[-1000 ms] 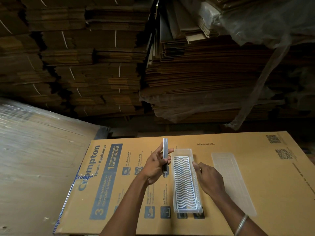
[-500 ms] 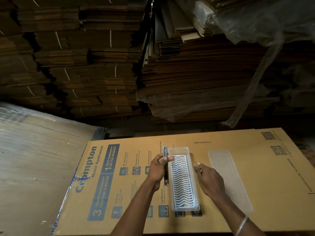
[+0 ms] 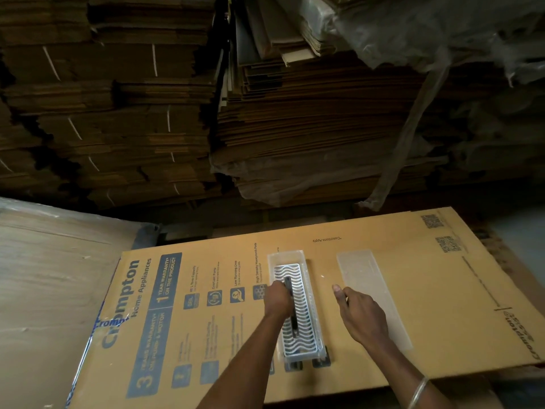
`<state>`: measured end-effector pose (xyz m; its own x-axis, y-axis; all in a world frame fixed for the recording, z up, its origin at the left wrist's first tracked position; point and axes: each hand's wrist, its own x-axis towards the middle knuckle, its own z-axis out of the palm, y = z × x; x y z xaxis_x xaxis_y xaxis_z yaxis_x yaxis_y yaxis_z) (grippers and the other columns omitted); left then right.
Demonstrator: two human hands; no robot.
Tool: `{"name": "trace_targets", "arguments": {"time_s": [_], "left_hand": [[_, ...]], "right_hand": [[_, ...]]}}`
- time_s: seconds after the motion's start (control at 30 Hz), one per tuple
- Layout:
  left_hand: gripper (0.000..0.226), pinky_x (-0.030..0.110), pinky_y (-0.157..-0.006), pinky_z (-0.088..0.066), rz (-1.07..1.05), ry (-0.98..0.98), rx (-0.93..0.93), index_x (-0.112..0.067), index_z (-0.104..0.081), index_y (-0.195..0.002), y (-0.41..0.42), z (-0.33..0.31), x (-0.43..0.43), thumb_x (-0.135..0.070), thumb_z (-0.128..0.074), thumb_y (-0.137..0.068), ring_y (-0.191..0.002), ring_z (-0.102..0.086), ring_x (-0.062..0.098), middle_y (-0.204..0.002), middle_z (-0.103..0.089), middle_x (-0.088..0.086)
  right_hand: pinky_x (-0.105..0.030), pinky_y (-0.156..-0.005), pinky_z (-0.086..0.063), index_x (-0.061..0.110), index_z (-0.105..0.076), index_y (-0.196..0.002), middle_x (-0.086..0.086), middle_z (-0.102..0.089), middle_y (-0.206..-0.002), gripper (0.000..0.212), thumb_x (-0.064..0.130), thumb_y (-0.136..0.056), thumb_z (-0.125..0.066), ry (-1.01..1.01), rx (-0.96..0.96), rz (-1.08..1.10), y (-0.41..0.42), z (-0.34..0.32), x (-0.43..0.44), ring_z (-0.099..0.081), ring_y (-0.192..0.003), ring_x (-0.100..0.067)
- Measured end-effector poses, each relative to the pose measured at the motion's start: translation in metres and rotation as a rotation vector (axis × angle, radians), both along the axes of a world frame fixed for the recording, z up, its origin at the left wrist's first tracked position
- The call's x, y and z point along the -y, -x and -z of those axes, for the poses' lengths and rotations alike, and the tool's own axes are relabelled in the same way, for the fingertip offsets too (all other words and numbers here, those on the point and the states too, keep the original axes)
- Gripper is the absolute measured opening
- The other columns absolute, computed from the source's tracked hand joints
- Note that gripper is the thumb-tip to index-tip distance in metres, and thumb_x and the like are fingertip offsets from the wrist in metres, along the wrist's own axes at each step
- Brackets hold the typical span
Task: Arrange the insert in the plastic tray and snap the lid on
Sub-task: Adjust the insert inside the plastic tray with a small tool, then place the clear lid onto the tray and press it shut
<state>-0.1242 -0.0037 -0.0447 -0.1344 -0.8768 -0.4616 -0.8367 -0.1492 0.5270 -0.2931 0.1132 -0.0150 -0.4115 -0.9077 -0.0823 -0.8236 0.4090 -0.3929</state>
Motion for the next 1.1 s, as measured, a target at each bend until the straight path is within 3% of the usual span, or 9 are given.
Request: {"name": "trace_targets", "arguments": {"time_s": [0.17, 0.3, 0.4, 0.53, 0.63, 0.77, 0.83, 0.93, 1.1], "left_hand": [[0.024, 0.034, -0.080, -0.053, 0.090, 0.063, 0.167, -0.002, -0.063, -0.112, 0.024, 0.010, -0.002, 0.002, -0.045, -0.097, -0.103, -0.068, 0.029, -0.110, -0.071, 0.014], [0.020, 0.034, -0.086, -0.056, 0.063, 0.035, 0.202, -0.005, -0.063, -0.111, 0.030, 0.026, -0.003, 0.000, -0.062, -0.091, -0.105, -0.070, 0.026, -0.113, -0.070, 0.012], [0.033, 0.033, -0.090, -0.058, 0.037, 0.063, 0.195, -0.007, -0.062, -0.115, 0.031, 0.038, -0.004, -0.002, -0.074, -0.085, -0.108, -0.070, 0.024, -0.121, -0.068, 0.013], [0.049, 0.030, -0.105, -0.049, 0.074, 0.141, 0.183, -0.001, -0.048, -0.138, 0.030, 0.051, -0.007, -0.004, -0.065, -0.093, -0.130, -0.058, 0.025, -0.144, -0.052, 0.021], [0.037, 0.029, -0.099, -0.052, 0.095, 0.141, 0.225, -0.006, -0.055, -0.132, 0.029, 0.046, -0.006, 0.002, -0.054, -0.096, -0.125, -0.061, 0.022, -0.140, -0.057, 0.018], [0.048, 0.030, -0.099, -0.050, 0.113, 0.130, 0.211, -0.005, -0.057, -0.129, 0.026, 0.047, -0.005, -0.008, -0.077, -0.085, -0.124, -0.058, 0.023, -0.137, -0.058, 0.015], [0.056, 0.031, -0.109, -0.042, 0.178, 0.128, 0.226, 0.002, -0.053, -0.134, 0.024, 0.051, -0.005, -0.014, -0.077, -0.086, -0.131, -0.052, 0.027, -0.141, -0.053, 0.019], [0.053, 0.032, -0.108, -0.045, 0.213, 0.110, 0.271, 0.001, -0.051, -0.133, 0.024, 0.040, -0.005, -0.009, -0.075, -0.087, -0.131, -0.053, 0.027, -0.140, -0.052, 0.019], [0.029, 0.038, -0.088, -0.055, 0.233, 0.198, 0.214, -0.005, -0.063, -0.116, 0.006, 0.006, 0.000, 0.005, -0.063, -0.089, -0.103, -0.065, 0.028, -0.123, -0.060, 0.015]], "right_hand": [[-0.040, -0.062, -0.051, 0.022, -0.057, -0.077, 0.000, -0.065, -0.073, 0.066, 0.067, -0.092, -0.013, -0.026, -0.006, 0.023, 0.012, 0.007, -0.011, -0.062, -0.071, -0.022], [-0.039, -0.061, -0.050, 0.021, -0.057, -0.075, -0.002, -0.066, -0.071, 0.070, 0.070, -0.090, -0.010, -0.028, -0.013, 0.041, 0.020, 0.014, -0.017, -0.062, -0.070, -0.022], [-0.040, -0.060, -0.051, 0.023, -0.058, -0.074, 0.000, -0.065, -0.069, 0.072, 0.072, -0.091, -0.007, -0.040, -0.019, 0.041, 0.027, 0.019, -0.018, -0.061, -0.068, -0.020], [-0.039, -0.059, -0.051, 0.023, -0.060, -0.076, 0.001, -0.066, -0.070, 0.069, 0.070, -0.093, -0.012, -0.056, 0.012, 0.053, 0.032, 0.024, -0.019, -0.061, -0.067, -0.018], [-0.037, -0.059, -0.049, 0.023, -0.059, -0.074, 0.002, -0.064, -0.068, 0.066, 0.068, -0.094, -0.015, -0.061, 0.025, 0.062, 0.033, 0.026, -0.016, -0.060, -0.066, -0.018], [-0.035, -0.060, -0.049, 0.023, -0.056, -0.072, 0.004, -0.059, -0.065, 0.065, 0.068, -0.093, -0.015, -0.084, 0.002, 0.071, 0.039, 0.034, -0.013, -0.060, -0.066, -0.018], [-0.036, -0.066, -0.050, 0.023, -0.062, -0.079, 0.004, -0.063, -0.077, 0.064, 0.067, -0.093, -0.017, -0.088, -0.061, 0.052, 0.044, 0.042, -0.012, -0.062, -0.075, -0.018], [-0.040, -0.082, -0.051, 0.021, -0.064, -0.109, -0.003, -0.061, -0.111, 0.044, 0.058, -0.092, -0.049, -0.142, -0.131, 0.079, 0.053, 0.055, -0.009, -0.056, -0.106, -0.024], [-0.040, -0.099, -0.042, 0.021, -0.037, -0.143, -0.012, -0.041, -0.139, 0.083, 0.069, -0.079, -0.059, -0.350, -0.122, 0.167, 0.063, 0.068, -0.004, -0.041, -0.123, -0.031]]}}
